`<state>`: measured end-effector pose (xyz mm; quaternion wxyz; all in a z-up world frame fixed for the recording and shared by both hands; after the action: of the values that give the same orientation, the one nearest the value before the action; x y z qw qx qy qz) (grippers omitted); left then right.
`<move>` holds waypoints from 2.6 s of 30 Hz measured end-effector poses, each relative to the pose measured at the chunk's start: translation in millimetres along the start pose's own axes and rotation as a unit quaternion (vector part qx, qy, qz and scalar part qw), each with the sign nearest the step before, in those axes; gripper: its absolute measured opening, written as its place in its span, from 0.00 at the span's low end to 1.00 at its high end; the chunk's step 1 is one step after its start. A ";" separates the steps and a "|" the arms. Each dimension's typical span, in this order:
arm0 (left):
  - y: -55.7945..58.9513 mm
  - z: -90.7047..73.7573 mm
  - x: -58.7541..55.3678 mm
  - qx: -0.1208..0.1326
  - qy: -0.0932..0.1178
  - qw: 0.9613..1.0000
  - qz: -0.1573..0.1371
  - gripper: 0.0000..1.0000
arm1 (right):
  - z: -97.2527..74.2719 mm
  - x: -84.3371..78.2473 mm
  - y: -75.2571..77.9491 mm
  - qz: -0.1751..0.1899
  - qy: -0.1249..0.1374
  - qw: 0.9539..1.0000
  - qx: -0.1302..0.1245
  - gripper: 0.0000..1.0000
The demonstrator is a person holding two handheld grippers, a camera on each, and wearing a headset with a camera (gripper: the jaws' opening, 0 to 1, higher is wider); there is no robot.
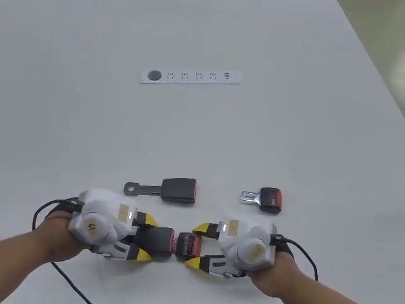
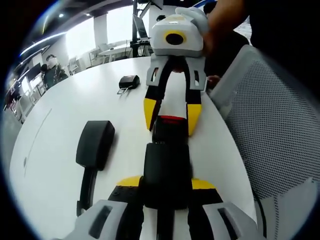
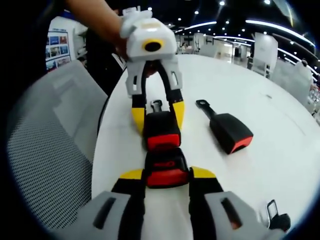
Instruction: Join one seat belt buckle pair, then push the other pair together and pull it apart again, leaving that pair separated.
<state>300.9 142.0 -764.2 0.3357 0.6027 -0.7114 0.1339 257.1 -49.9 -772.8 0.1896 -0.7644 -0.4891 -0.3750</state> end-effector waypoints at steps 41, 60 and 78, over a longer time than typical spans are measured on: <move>1.4 2.8 8.9 0.010 -0.035 0.999 -0.004 0.36 | 2.7 4.8 -4.4 -0.014 -0.013 1.000 -0.014 0.35; 4.3 -33.4 32.8 0.096 0.060 0.990 -0.087 0.90 | -18.4 22.7 -2.0 0.041 0.036 0.998 -0.041 0.82; -25.7 -81.2 54.3 0.136 0.045 0.989 -0.034 0.94 | -76.3 4.1 80.9 0.030 0.027 0.996 -0.078 0.87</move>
<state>348.3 142.5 -675.0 0.2862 0.6604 -0.6496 0.2450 300.4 -133.9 -714.2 0.1534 -0.7809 -0.4300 -0.4264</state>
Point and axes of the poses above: the centre of the closed fingertips' face, and the gripper's own axes: z roughly forward along the fingers, y roughly to its right, x roughly out of its top, the point moved 10 cm from there along -z, roughly backward along the fingers, and after that the axes turned 12 degrees about -x, right-handed, at the moved point
